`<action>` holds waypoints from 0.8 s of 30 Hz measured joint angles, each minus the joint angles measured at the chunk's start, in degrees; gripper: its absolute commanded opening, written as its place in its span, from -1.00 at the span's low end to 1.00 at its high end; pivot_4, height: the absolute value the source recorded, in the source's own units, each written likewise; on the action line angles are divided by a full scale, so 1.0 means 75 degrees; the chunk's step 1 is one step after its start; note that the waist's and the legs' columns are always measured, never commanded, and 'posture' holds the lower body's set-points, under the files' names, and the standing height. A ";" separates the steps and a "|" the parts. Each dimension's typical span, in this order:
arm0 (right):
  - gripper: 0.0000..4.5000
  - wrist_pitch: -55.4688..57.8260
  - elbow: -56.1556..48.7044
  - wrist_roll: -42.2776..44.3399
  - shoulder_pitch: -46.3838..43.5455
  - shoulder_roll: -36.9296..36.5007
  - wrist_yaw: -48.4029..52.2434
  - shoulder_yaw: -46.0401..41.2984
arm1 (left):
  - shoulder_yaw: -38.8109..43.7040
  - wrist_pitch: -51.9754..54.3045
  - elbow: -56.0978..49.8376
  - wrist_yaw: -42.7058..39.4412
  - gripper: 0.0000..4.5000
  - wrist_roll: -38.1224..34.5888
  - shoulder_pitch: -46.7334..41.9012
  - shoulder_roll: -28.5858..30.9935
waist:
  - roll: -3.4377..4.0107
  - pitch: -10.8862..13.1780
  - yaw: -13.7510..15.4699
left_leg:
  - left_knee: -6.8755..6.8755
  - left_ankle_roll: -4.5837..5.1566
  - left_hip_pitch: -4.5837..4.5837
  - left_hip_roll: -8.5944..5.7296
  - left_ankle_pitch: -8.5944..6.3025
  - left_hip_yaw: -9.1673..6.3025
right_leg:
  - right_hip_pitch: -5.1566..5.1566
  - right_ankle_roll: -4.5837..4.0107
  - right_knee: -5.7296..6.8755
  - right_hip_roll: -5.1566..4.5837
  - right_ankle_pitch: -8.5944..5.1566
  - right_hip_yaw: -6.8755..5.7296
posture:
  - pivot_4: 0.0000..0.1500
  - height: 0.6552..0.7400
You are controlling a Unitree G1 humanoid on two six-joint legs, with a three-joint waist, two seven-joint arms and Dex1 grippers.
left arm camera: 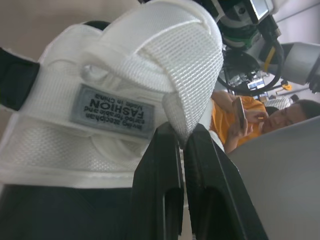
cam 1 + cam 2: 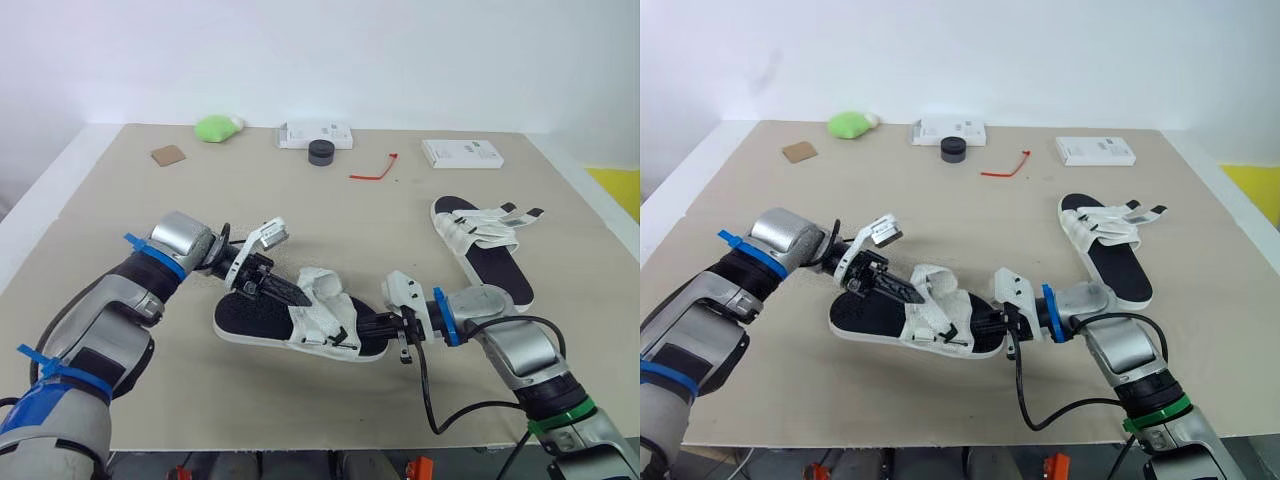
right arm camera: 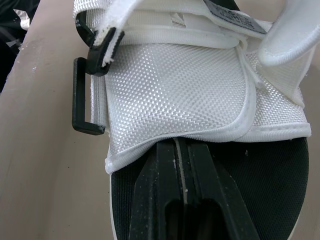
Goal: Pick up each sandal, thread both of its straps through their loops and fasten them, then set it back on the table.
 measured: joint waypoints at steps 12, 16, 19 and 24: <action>-1.00 0.0004 -0.0134 0.0023 0.0068 -0.0003 -0.0060 -0.0011 | 0.0602 0.1688 -0.0747 0.0011 -0.91 -0.0440 -0.0232 -0.0702 | -0.0003 0.0009 -0.0024 | 0.0000 0.0010 -0.0037 0.0011 -0.0003 -0.0006 | -0.0001 0.0006 0.0008 0.0022 0.0003 0.0006 | 1.00 1.00; -1.00 0.0011 -0.0134 0.0023 0.0071 -0.0006 -0.0073 -0.0013 | 0.0513 0.1760 -0.0959 0.0011 -0.91 -0.0471 -0.0088 -0.0501 | -0.0002 0.0009 -0.0021 | 0.0002 0.0011 -0.0034 0.0010 -0.0002 -0.0005 | 0.0001 0.0007 0.0009 0.0021 0.0004 0.0009 | 1.00 1.00; -1.00 0.0012 -0.0134 0.0024 0.0072 -0.0010 -0.0073 -0.0012 | 0.0348 0.1591 -0.0866 0.0011 -0.91 -0.0396 -0.0082 -0.0527 | -0.0002 0.0009 -0.0019 | 0.0004 0.0011 -0.0035 0.0010 -0.0002 -0.0004 | 0.0002 0.0007 0.0008 0.0021 0.0004 0.0010 | 1.00 1.00; -1.00 0.0012 -0.0135 0.0023 0.0070 -0.0010 -0.0074 -0.0008 | 0.0153 0.1252 -0.0524 -0.0003 -0.91 -0.0151 -0.0091 -0.0622 | 0.0000 0.0008 -0.0018 | 0.0003 0.0011 -0.0034 0.0010 -0.0002 -0.0004 | 0.0003 0.0007 0.0009 0.0022 0.0004 0.0009 | 1.00 1.00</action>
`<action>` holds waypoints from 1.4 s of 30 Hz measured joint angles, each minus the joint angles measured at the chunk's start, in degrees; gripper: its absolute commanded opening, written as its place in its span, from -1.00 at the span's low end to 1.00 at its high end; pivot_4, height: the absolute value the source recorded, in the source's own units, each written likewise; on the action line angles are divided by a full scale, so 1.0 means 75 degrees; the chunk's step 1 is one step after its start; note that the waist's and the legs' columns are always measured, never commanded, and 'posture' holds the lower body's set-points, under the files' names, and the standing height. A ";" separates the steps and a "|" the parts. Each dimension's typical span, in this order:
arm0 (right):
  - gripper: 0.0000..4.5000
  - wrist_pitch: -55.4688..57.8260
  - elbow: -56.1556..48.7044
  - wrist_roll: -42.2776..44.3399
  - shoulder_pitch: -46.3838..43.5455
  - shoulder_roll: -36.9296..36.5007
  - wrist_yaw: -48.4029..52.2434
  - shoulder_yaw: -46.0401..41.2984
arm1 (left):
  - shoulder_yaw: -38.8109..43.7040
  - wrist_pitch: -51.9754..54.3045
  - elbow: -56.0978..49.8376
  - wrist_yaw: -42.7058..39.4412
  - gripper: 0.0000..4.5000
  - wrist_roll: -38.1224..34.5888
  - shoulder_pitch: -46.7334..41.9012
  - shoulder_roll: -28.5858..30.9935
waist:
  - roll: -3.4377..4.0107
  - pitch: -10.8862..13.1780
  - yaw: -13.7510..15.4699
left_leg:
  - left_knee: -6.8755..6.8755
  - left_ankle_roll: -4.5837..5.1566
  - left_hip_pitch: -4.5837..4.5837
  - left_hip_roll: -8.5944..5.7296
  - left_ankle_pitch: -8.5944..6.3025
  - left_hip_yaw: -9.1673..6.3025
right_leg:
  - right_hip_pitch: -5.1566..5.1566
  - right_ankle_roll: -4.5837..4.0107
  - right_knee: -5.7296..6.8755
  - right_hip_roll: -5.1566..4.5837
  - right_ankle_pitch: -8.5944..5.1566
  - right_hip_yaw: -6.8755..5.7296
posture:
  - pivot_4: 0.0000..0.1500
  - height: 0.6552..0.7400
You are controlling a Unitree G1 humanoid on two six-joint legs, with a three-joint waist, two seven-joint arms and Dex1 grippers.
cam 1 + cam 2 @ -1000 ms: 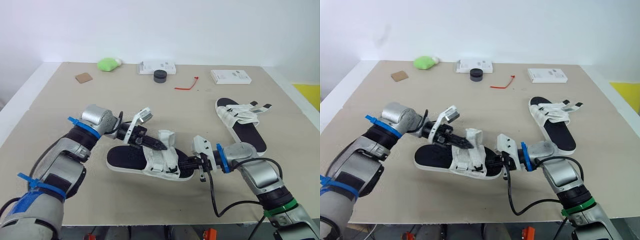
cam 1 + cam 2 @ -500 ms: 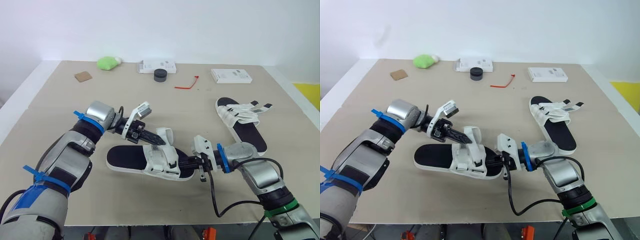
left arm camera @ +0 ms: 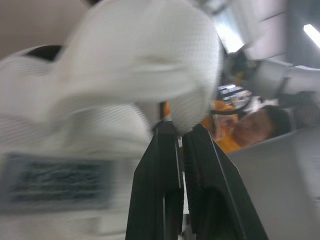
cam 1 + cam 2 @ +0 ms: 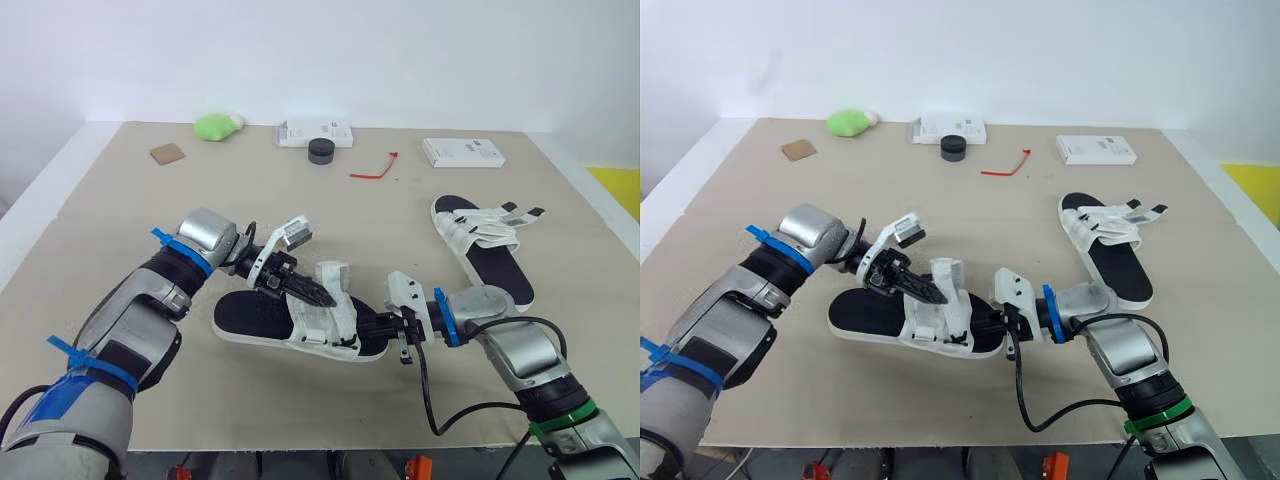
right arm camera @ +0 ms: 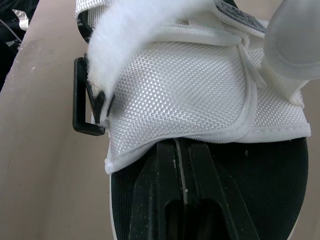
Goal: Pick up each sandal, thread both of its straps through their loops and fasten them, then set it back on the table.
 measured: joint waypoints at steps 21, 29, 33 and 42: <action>-1.00 0.0017 -0.0151 0.0000 0.0162 -0.0013 -0.0140 -0.0096 | -0.0246 -0.1807 0.1709 -0.0090 0.08 0.0933 -0.0562 -0.0988 | -0.0001 -0.0001 0.0011 | 0.0007 0.0002 -0.0001 -0.0004 -0.0001 -0.0002 | 0.0010 0.0004 0.0000 -0.0001 0.0002 0.0001 | 1.00 1.00; -1.00 0.0026 -0.0125 -0.0002 0.0125 -0.0013 -0.0142 -0.0096 | 0.0141 -0.1440 0.1748 -0.0086 0.94 0.0786 -0.0793 -0.1003 | -0.0001 0.0000 0.0010 | 0.0015 0.0004 0.0000 -0.0005 0.0000 -0.0004 | 0.0015 0.0012 0.0000 -0.0001 0.0006 0.0000 | 1.00 1.00; -1.00 0.0022 -0.0121 -0.0001 0.0084 -0.0013 -0.0130 -0.0091 | 0.0237 -0.0192 0.1042 -0.0052 0.94 0.0247 -0.0740 -0.0860 | 0.0001 0.0003 0.0003 | 0.0015 0.0004 -0.0003 -0.0004 0.0000 -0.0007 | 0.0016 0.0013 0.0001 0.0000 0.0007 0.0000 | 1.00 1.00; -1.00 0.0022 -0.0063 -0.0001 0.0052 -0.0012 -0.0139 -0.0074 | 0.0453 0.0361 0.0332 0.0374 0.94 0.0378 -0.0254 -0.0968 | 0.0005 0.0001 0.0007 | 0.0019 0.0008 0.0009 -0.0005 0.0003 -0.0007 | 0.0030 0.0016 0.0003 -0.0001 0.0009 0.0001 | 1.00 1.00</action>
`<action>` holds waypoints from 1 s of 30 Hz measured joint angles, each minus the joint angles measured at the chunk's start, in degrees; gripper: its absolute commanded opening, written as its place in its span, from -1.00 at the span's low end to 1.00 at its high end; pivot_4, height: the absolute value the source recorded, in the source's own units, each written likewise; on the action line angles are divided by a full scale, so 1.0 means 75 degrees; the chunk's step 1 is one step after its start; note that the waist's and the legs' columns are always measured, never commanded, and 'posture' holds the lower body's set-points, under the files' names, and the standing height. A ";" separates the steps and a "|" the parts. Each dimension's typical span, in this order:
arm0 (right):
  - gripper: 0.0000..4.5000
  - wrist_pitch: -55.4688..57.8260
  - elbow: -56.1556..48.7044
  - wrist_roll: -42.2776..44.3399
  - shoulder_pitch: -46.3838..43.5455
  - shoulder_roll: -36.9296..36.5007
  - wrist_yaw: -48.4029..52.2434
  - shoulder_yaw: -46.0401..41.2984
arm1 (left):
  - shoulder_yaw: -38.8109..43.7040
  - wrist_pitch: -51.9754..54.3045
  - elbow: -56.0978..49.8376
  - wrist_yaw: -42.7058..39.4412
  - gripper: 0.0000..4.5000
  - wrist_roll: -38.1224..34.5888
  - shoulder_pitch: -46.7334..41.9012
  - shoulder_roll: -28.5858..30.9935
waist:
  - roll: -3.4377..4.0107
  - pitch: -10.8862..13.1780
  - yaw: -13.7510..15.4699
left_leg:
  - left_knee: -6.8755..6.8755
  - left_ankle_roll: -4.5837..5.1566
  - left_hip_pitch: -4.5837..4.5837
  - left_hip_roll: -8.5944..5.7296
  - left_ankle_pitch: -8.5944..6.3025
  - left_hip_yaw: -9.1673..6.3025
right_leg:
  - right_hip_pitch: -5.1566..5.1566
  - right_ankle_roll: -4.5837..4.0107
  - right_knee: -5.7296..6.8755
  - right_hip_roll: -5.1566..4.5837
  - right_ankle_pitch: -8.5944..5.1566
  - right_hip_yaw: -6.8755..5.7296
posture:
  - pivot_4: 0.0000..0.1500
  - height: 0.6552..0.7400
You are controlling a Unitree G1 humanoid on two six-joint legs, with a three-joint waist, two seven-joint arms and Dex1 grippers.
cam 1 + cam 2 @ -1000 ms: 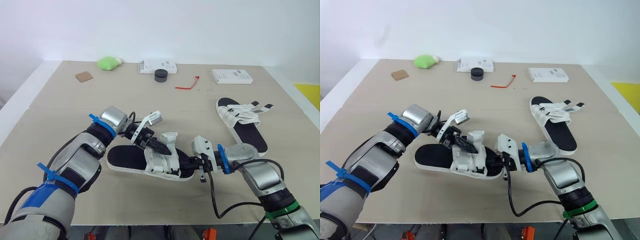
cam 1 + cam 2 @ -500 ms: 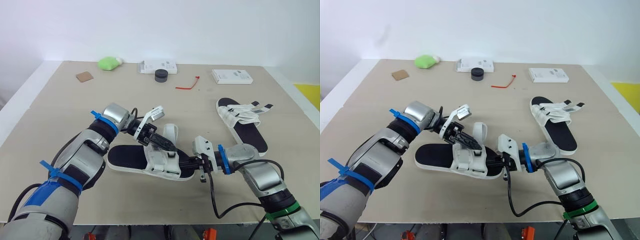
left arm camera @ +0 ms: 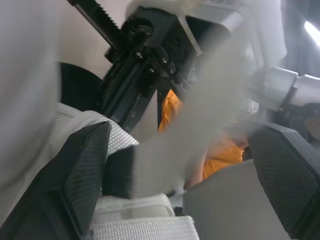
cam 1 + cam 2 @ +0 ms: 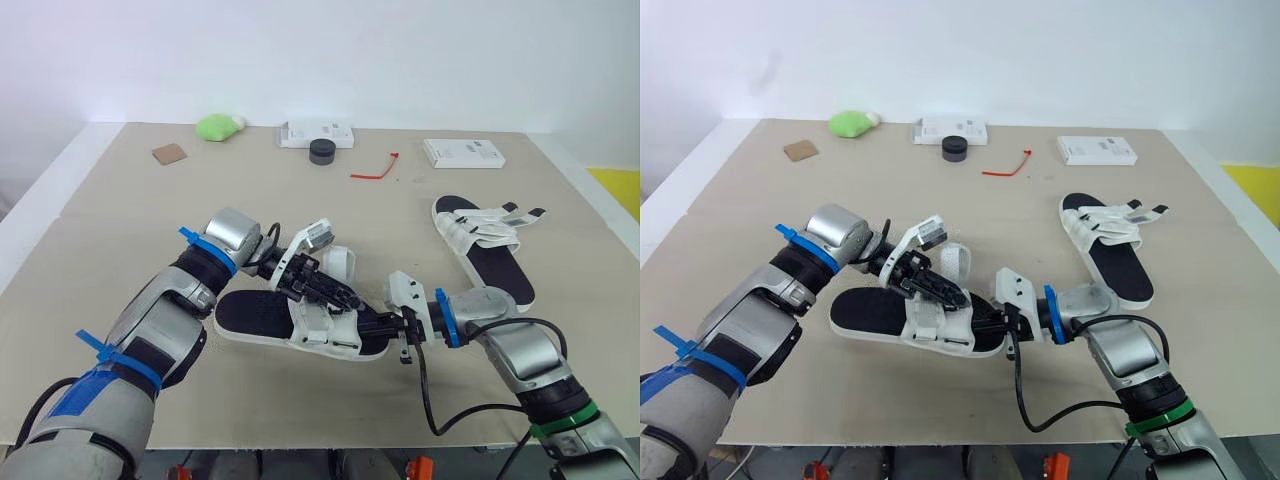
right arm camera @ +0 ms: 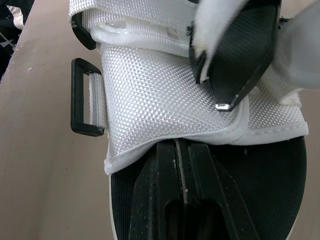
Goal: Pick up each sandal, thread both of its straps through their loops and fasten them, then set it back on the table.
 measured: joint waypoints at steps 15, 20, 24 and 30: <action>-1.00 -0.0001 0.0009 0.0001 -0.0005 0.0000 0.0001 -0.0005 | 0.1266 -0.0193 0.0518 0.1273 -0.97 0.0351 0.0018 -0.0526 | 0.0001 0.0000 0.0001 | 0.0004 0.0000 0.0000 -0.0003 0.0000 0.0000 | 0.0001 0.0040 0.0000 0.0000 0.0023 0.0001 | 1.00 1.00; -1.00 -0.0002 0.0012 0.0001 -0.0003 0.0007 -0.0001 -0.0006 | 0.1274 0.0131 0.0265 0.1188 -0.97 0.0318 0.0017 -0.0428 | 0.0001 0.0000 -0.0001 | 0.0004 0.0000 0.0001 -0.0003 0.0000 0.0001 | 0.0001 0.0043 0.0000 0.0000 0.0025 0.0002 | 1.00 1.00; -1.00 -0.0004 0.0013 0.0001 0.0003 0.0013 0.0000 -0.0005 | 0.0763 0.0282 -0.0830 0.0630 -0.97 0.0240 0.0284 -0.0014 | 0.0011 -0.0005 -0.0003 | 0.0001 0.0000 0.0005 -0.0003 0.0000 0.0002 | 0.0007 0.0040 0.0000 0.0000 0.0024 0.0005 | 1.00 1.00; -1.00 -0.0004 0.0032 0.0000 0.0004 0.0015 -0.0015 -0.0013 | 0.0545 0.0514 -0.1699 0.0400 -0.97 -0.0058 0.0612 -0.0006 | 0.0012 -0.0005 0.0001 | 0.0006 0.0002 0.0004 -0.0003 0.0001 0.0002 | 0.0008 0.0016 0.0000 -0.0001 0.0011 0.0006 | 1.00 1.00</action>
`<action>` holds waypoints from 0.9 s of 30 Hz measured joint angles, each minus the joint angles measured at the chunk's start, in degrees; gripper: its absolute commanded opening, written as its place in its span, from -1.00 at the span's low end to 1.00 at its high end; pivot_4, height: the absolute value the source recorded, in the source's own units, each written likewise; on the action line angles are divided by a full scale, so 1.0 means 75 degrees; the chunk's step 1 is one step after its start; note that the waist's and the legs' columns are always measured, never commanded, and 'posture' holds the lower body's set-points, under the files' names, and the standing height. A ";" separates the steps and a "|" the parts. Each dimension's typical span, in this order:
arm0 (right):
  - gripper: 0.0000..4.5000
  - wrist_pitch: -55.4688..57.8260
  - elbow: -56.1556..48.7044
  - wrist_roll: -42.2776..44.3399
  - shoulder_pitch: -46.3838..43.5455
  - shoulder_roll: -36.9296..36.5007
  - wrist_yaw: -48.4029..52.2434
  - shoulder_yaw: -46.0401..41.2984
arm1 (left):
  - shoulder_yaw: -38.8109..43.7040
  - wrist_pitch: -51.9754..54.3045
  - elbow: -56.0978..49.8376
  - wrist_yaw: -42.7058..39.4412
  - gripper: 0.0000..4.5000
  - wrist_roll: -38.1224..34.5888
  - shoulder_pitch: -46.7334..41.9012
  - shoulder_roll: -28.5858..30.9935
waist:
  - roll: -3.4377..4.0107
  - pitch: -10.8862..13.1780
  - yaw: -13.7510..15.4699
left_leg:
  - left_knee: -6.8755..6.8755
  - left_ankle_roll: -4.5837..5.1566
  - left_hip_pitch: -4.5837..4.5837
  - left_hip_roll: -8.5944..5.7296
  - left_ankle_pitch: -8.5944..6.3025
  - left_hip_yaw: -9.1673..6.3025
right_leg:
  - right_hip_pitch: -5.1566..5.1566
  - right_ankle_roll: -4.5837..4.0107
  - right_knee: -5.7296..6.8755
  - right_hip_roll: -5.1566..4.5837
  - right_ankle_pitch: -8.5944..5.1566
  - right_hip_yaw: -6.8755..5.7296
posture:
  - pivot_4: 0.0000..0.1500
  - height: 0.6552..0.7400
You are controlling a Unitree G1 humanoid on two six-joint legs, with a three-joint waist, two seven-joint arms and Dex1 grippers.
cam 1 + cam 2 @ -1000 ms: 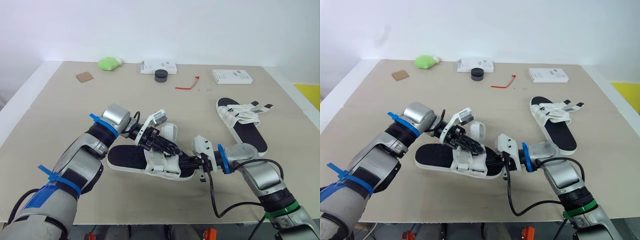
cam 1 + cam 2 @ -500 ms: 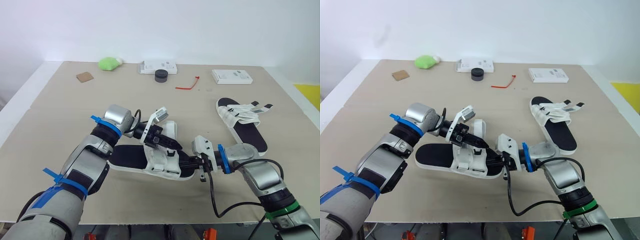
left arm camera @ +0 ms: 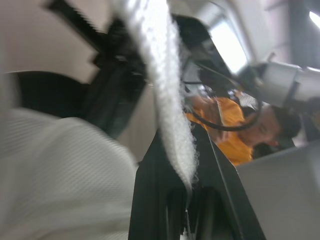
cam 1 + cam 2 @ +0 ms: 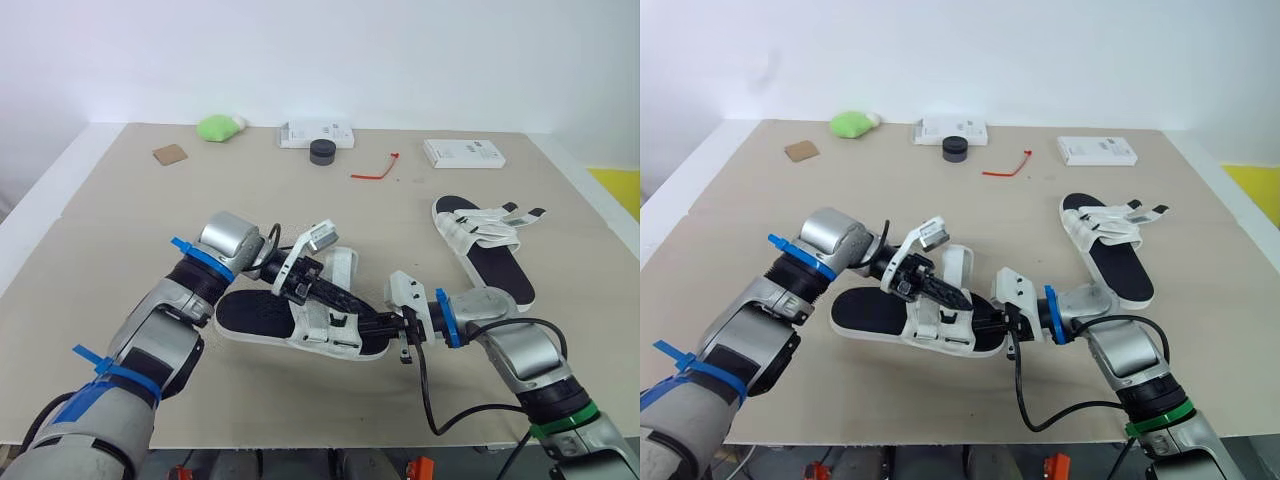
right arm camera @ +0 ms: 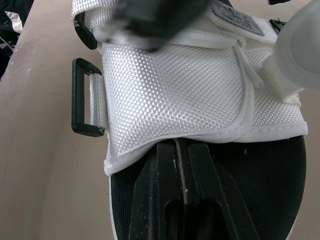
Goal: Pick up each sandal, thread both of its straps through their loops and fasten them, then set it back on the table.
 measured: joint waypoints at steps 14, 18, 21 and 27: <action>-1.00 0.0001 -0.0029 0.0001 0.0098 0.0007 -0.0103 -0.0007 | -0.0120 -0.0682 -0.0860 0.0643 -0.97 -0.0031 0.0833 -0.0269 | 0.0009 -0.0006 0.0006 | 0.0001 0.0001 0.0019 0.0000 0.0001 0.0001 | 0.0020 -0.0002 0.0000 -0.0001 -0.0001 0.0002 | 1.00 1.00; -1.00 0.0003 -0.0033 0.0000 0.0123 0.0006 -0.0132 -0.0017 | -0.0094 -0.1122 -0.0706 0.0787 -0.97 0.0114 0.0905 -0.0379 | 0.0011 -0.0008 0.0010 | 0.0003 0.0002 0.0029 -0.0002 0.0001 0.0001 | 0.0032 -0.0003 -0.0001 -0.0004 -0.0001 0.0002 | 1.00 1.00; -1.00 0.0004 -0.0033 0.0001 0.0125 0.0006 -0.0150 -0.0020 | 0.0186 -0.1270 -0.0192 0.0935 -0.97 0.0124 0.0851 -0.0564 | 0.0011 -0.0008 0.0009 | 0.0004 0.0003 0.0034 -0.0004 0.0002 0.0001 | 0.0036 -0.0002 -0.0001 -0.0005 -0.0001 0.0001 | 1.00 1.00; -1.00 0.0004 -0.0037 0.0001 0.0107 0.0006 -0.0139 -0.0017 | 0.0535 -0.1131 0.0350 0.0971 -0.97 0.0092 0.0443 -0.0636 | 0.0011 -0.0008 0.0006 | 0.0002 0.0003 0.0033 -0.0004 0.0002 0.0002 | 0.0035 -0.0002 -0.0001 -0.0005 -0.0002 0.0001 | 1.00 1.00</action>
